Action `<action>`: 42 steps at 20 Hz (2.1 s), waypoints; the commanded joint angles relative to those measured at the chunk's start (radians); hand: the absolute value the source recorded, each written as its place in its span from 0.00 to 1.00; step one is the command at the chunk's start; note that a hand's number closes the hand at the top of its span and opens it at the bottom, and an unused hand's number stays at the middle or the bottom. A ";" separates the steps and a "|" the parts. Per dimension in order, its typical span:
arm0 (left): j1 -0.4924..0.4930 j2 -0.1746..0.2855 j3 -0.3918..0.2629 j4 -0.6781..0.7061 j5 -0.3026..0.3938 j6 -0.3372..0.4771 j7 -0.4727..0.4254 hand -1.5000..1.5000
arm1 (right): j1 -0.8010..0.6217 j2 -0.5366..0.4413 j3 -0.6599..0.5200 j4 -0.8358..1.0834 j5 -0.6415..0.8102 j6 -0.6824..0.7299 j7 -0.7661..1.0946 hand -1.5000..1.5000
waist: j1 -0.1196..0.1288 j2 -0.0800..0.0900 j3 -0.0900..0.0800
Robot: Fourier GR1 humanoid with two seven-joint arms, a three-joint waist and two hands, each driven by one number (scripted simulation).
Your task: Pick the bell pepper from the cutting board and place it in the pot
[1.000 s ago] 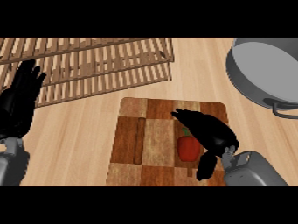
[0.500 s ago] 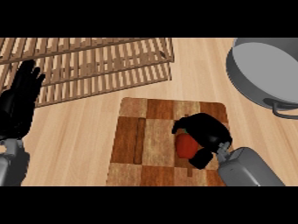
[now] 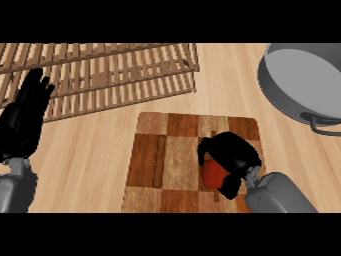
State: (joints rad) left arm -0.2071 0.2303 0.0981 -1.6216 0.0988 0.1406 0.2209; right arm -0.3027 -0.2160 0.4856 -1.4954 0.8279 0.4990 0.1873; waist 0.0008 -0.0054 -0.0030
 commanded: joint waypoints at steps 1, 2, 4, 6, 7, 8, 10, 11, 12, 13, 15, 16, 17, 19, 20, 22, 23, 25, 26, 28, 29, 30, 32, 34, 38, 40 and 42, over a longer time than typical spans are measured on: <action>0.048 -0.009 0.008 -0.002 -0.013 -0.020 -0.035 0.50 | 0.022 -0.041 -0.052 -0.042 0.004 0.049 -0.068 1.00 | 0.000 0.005 0.003; -0.010 0.002 0.023 0.000 0.000 -0.026 0.023 0.50 | 0.018 0.047 -0.022 -0.026 0.057 0.030 0.013 1.00 | 0.000 0.005 0.003; 0.056 -0.060 -0.041 -0.061 -0.041 0.026 -0.009 0.50 | 0.006 0.161 0.002 0.044 0.084 -0.066 0.117 1.00 | 0.005 0.004 0.003; -0.027 -0.002 0.004 -0.038 -0.001 -0.004 0.073 0.50 | -0.071 0.209 -0.063 0.103 0.072 -0.094 0.190 1.00 | 0.007 0.006 0.003; -0.013 -0.017 -0.001 0.017 -0.023 -0.002 -0.010 0.50 | -0.131 0.211 -0.064 0.118 0.026 -0.134 0.288 1.00 | 0.013 0.009 0.003; -0.028 -0.016 0.016 0.000 -0.007 0.007 0.011 0.50 | -0.114 0.212 -0.034 0.111 0.011 -0.185 0.347 1.00 | 0.014 0.007 0.003; 0.027 -0.021 -0.017 -0.057 -0.030 0.005 0.030 0.50 | -0.195 0.213 -0.036 0.103 -0.062 -0.191 0.449 1.00 | 0.022 0.005 0.003; 0.003 -0.037 -0.028 -0.058 -0.040 0.028 0.067 0.50 | -0.171 0.214 -0.071 0.055 -0.023 -0.172 0.409 1.00 | 0.006 0.004 0.003; -0.035 0.016 0.050 0.012 0.025 -0.034 0.020 0.50 | -0.191 0.214 -0.083 0.022 -0.037 -0.167 0.431 1.00 | 0.002 0.005 0.003; -0.035 -0.020 0.020 0.033 -0.013 0.003 -0.001 0.50 | -0.211 0.215 -0.095 0.027 -0.012 -0.223 0.424 1.00 | 0.000 0.006 0.003; -0.001 -0.034 -0.001 -0.011 -0.031 0.022 0.011 0.50 | -0.174 0.215 -0.084 -0.102 0.002 -0.358 0.485 1.00 | -0.007 -0.002 0.003; -0.040 0.016 0.042 0.001 0.005 -0.013 0.039 0.50 | -0.201 0.215 -0.098 -0.098 0.036 -0.405 0.488 1.00 | -0.005 0.001 0.003; 0.020 -0.006 0.022 -0.022 0.012 -0.024 0.029 0.50 | -0.247 0.216 -0.147 -0.120 0.073 -0.407 0.521 1.00 | 0.000 -0.002 0.003; 0.018 -0.004 0.020 0.018 -0.008 -0.024 -0.004 0.50 | -0.244 0.216 -0.169 -0.168 0.092 -0.485 0.535 1.00 | -0.009 0.001 0.003; -0.008 -0.016 0.013 0.007 -0.015 -0.004 0.013 0.50 | -0.266 0.216 -0.148 -0.172 0.127 -0.529 0.579 1.00 | -0.005 0.001 0.003; -0.029 -0.035 -0.003 -0.007 -0.041 0.033 0.030 0.50 | -0.284 0.192 -0.189 -0.205 0.219 -0.539 0.585 1.00 | -0.015 0.000 0.003; 0.047 -0.016 0.016 -0.018 -0.015 -0.014 -0.018 0.50 | -0.343 0.154 -0.249 -0.190 0.222 -0.513 0.593 1.00 | 0.001 0.001 0.002; -0.003 -0.060 -0.025 -0.003 -0.063 0.041 0.000 0.50 | -0.323 0.128 -0.305 -0.243 0.182 -0.522 0.561 1.00 | -0.010 0.004 0.003; -0.006 -0.010 0.028 -0.001 0.004 -0.022 0.011 0.50 | -0.282 0.152 -0.256 -0.292 0.244 -0.543 0.609 1.00 | -0.008 0.002 0.003; 0.005 0.005 0.053 0.021 0.017 -0.044 -0.021 0.50 | -0.296 0.116 -0.323 -0.259 0.238 -0.557 0.577 1.00 | -0.002 0.005 0.003; 0.039 -0.042 -0.002 -0.011 -0.055 0.014 -0.039 0.50 | -0.328 0.086 -0.373 -0.268 0.209 -0.511 0.583 1.00 | -0.002 0.004 0.003; -0.010 -0.012 0.022 -0.025 -0.019 -0.007 0.026 0.50 | -0.306 0.065 -0.412 -0.251 0.182 -0.529 0.543 1.00 | -0.001 0.005 0.003; -0.016 -0.045 -0.003 0.025 -0.056 0.015 -0.015 0.50 | -0.295 0.058 -0.454 -0.271 0.152 -0.531 0.536 1.00 | -0.004 0.006 0.003; -0.016 0.004 0.035 -0.027 -0.016 -0.023 0.043 0.50 | -0.321 0.040 -0.517 -0.238 0.100 -0.527 0.510 1.00 | 0.001 0.005 0.003; 0.029 -0.039 0.012 -0.025 -0.033 -0.010 -0.006 0.50 | -0.325 -0.047 -0.645 -0.116 0.005 -0.554 0.381 1.00 | 0.004 0.007 0.003; -0.003 -0.026 0.034 -0.008 -0.011 -0.028 -0.004 0.50 | -0.326 -0.045 -0.666 -0.086 -0.025 -0.563 0.362 1.00 | 0.002 0.007 0.003; 0.058 -0.027 0.010 -0.095 -0.022 -0.031 0.035 0.50 | -0.329 -0.050 -0.717 0.002 -0.075 -0.617 0.285 1.00 | 0.010 0.007 0.004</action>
State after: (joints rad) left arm -0.1847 0.2059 0.1188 -1.6669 0.0764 0.1213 0.2409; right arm -0.6316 -0.2395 -0.1465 -1.6094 0.8237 -0.0580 0.5798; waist 0.0047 0.0005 0.0001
